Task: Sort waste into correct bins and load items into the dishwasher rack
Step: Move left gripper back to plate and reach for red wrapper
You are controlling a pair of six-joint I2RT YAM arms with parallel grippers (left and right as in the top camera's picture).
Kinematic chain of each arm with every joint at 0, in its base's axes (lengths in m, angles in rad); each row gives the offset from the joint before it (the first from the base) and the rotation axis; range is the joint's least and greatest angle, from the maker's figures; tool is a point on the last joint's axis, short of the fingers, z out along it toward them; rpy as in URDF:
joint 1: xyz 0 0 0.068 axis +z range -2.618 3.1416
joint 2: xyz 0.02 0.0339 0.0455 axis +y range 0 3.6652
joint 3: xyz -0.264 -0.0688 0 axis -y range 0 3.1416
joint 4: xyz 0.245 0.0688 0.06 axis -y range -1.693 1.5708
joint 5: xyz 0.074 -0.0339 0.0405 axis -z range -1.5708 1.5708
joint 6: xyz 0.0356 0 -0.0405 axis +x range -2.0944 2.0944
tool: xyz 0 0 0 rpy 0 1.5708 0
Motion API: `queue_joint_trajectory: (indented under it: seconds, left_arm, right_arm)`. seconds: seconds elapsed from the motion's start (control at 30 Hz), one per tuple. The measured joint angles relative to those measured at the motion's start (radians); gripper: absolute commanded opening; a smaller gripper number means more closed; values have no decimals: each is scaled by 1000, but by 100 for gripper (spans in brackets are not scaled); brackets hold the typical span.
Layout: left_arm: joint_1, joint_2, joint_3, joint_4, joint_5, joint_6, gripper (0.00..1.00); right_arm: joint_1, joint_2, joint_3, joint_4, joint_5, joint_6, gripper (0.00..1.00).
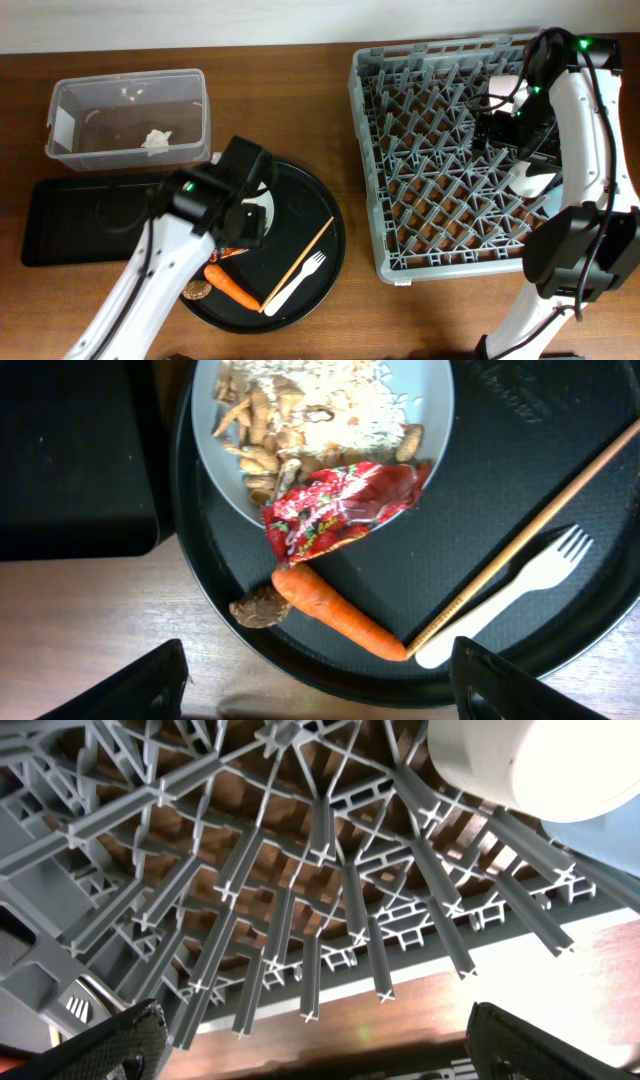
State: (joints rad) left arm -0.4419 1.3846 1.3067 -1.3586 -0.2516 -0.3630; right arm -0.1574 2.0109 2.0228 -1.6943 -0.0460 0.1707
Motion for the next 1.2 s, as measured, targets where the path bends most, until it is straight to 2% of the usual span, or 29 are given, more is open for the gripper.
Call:
queue_joint_trajectory:
  seconds: [0.27,0.47,0.7,0.9,1.07,1.2]
  left_arm:
    - [31,49,-158,140,36,4,86]
    - [31,118,-159,256,89,12,83]
    - [31,267,-159,314,153,15,79]
    - [31,317,-159,380,159,19,77]
    - [31,351,-159,380,158,23,67]
    - [31,367,-159,385,158,24,52]
  right_arm:
    - [0,0,0,0,0,-3,99]
    - [0,0,0,0,0,-3,99]
    - [0,0,0,0,0,-6,99]
    - [0,0,0,0,0,-10,99]
    - [0,0,0,0,0,-10,99]
    - [0,0,0,0,0,-10,99]
